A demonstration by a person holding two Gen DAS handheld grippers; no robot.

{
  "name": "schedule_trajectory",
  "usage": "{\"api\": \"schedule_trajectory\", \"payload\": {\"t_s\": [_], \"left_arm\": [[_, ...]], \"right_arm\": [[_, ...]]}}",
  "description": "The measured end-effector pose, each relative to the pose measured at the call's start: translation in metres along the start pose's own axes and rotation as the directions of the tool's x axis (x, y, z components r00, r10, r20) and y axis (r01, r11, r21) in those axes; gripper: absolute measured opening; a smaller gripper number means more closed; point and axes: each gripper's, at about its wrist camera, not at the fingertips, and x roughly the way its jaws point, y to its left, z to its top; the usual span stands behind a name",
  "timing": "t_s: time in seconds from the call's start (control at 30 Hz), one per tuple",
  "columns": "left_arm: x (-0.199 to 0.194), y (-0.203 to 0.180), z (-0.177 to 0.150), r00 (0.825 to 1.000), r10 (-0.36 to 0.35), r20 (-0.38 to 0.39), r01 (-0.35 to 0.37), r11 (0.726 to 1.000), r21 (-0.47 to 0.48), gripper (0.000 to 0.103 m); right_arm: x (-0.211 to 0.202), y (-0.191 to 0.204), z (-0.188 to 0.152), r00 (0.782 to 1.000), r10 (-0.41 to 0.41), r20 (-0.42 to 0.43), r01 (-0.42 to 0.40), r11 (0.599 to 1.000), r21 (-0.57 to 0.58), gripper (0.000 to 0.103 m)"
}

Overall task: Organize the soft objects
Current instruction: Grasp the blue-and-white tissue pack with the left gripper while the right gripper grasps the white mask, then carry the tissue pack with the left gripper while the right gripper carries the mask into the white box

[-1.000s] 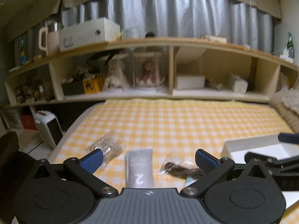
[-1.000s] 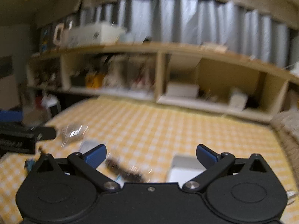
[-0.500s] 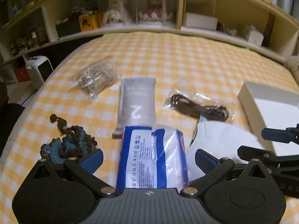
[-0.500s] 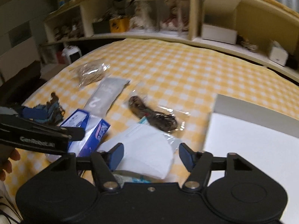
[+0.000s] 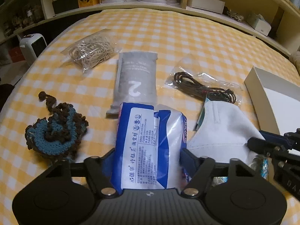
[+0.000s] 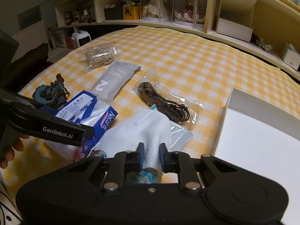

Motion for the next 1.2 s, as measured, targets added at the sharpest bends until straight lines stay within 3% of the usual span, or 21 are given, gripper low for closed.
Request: {"api": "schedule_trajectory", "payload": {"t_s": [0.23, 0.6, 0.93, 1.2], "left_arm": [[-0.010, 0.003, 0.001, 0.999, -0.017, 0.042, 0.018, 1.000, -0.021, 0.053], [-0.052, 0.009, 0.003, 0.983, -0.053, 0.178, 0.067, 0.995, -0.073, 0.051], [-0.103, -0.015, 0.019, 0.932, -0.177, 0.317, 0.195, 0.981, -0.026, 0.051], [-0.120, -0.065, 0.036, 0.896, -0.275, 0.348, 0.281, 0.959, 0.034, 0.051]], "right_arm": [[-0.019, -0.011, 0.006, 0.995, -0.024, 0.094, 0.017, 0.997, 0.073, 0.006], [-0.059, -0.033, 0.010, 0.972, -0.073, 0.223, 0.028, 0.980, 0.199, 0.005], [-0.117, -0.072, 0.000, 0.919, -0.164, 0.358, 0.031, 0.937, 0.349, 0.005], [-0.143, -0.122, -0.023, 0.899, -0.276, 0.340, 0.097, 0.882, 0.460, 0.005]]}}
